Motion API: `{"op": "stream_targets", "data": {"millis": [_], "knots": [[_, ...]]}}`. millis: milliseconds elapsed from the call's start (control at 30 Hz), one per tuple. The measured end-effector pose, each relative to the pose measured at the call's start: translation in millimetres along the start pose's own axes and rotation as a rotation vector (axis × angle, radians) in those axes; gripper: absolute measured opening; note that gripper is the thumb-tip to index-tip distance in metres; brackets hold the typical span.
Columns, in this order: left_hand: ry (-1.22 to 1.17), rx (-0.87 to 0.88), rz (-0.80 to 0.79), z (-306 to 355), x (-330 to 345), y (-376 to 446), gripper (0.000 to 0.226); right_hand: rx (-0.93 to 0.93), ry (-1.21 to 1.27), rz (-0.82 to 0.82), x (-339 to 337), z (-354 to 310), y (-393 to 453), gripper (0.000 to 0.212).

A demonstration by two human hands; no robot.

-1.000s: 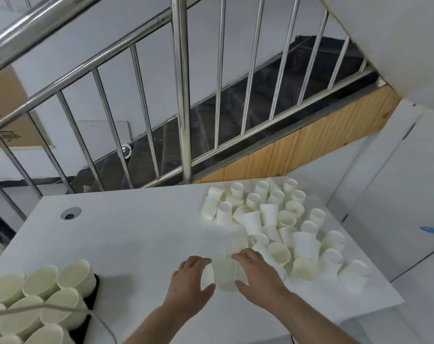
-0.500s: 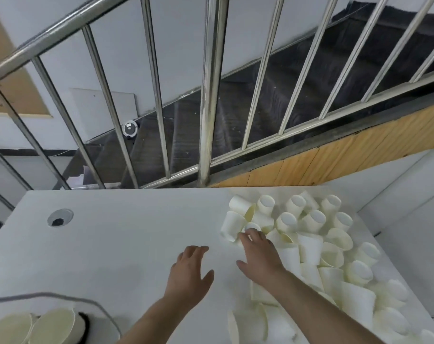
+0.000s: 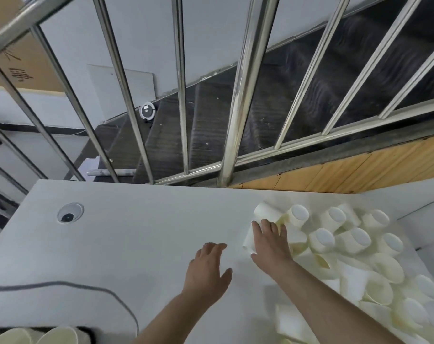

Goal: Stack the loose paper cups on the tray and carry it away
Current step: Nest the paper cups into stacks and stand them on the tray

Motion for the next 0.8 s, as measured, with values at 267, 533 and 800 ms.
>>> {"op": "stream_targets", "data": {"millis": [267, 533, 800], "knots": [[-0.209, -0.086, 0.073, -6.6, -1.7, 8.6, 0.058, -0.172, 0.333, 0.0, -9.1, -4.0, -13.2, 0.08], [-0.808, -0.27, 0.15, -2.6, -8.7, 6.6, 0.075, -0.412, 0.611, -0.001, -24.8, -8.6, -65.3, 0.093], [-0.89, -0.324, 0.131, -0.8, 3.4, 1.6, 0.074, -0.446, 0.63, 0.001, -27.6, -1.9, -82.2, 0.093]]}}
Point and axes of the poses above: each hand's wrist, its own y-axis towards the middle knuckle, its own x-axis out of the palm, z = x × y, the point moved 4 cm from there along y, towards the middle knuckle, and after that the axes turned 13 degrees about x, right-handed, at the moved point
